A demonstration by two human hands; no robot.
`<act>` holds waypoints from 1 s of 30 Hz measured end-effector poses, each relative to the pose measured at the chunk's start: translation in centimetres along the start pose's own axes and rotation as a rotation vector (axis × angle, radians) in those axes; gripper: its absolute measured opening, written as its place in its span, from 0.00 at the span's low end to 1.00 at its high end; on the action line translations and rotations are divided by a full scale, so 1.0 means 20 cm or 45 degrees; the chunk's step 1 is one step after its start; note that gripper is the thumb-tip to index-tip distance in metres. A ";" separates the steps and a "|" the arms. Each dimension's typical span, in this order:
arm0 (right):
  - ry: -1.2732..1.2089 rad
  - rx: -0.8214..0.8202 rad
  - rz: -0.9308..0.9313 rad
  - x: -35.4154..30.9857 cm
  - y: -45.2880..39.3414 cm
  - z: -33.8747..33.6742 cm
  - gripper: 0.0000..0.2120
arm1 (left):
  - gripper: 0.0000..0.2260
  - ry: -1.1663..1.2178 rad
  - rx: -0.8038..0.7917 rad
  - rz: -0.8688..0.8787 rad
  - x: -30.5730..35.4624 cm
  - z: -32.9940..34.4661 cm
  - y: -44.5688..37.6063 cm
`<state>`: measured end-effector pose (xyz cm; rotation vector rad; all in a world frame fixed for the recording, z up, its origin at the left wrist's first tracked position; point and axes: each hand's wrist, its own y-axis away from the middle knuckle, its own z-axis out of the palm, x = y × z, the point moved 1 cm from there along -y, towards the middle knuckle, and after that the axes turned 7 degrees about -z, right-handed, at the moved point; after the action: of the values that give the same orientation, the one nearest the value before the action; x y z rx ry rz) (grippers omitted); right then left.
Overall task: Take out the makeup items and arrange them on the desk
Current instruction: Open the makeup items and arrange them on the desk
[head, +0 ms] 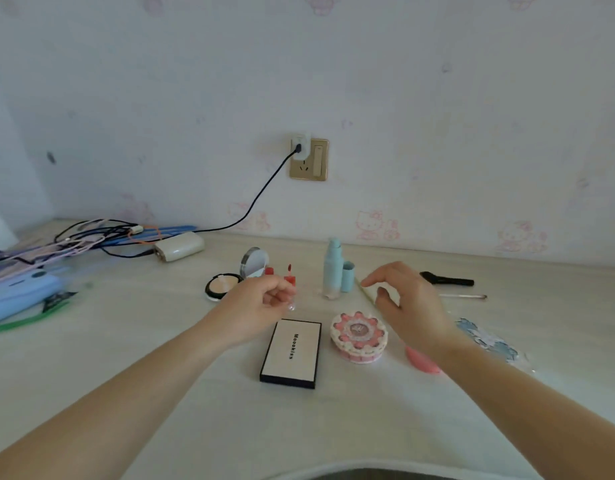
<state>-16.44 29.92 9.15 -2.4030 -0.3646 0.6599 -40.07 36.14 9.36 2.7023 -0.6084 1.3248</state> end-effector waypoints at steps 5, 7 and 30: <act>0.325 -0.246 -0.403 -0.18 0.02 0.20 0.11 | 0.09 -0.088 0.041 -0.146 -0.22 -0.03 0.13; 0.493 -0.341 -0.424 -0.22 0.04 0.26 0.09 | 0.08 -0.114 0.019 -0.185 -0.26 -0.01 0.16; 0.207 -0.674 0.428 -0.55 -0.03 0.54 0.24 | 0.17 0.800 0.064 -0.333 -0.16 -0.01 0.29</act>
<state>-31.51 31.24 6.25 -3.0428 -0.0657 0.5531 -44.11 31.79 6.36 2.1007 -0.1520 1.9709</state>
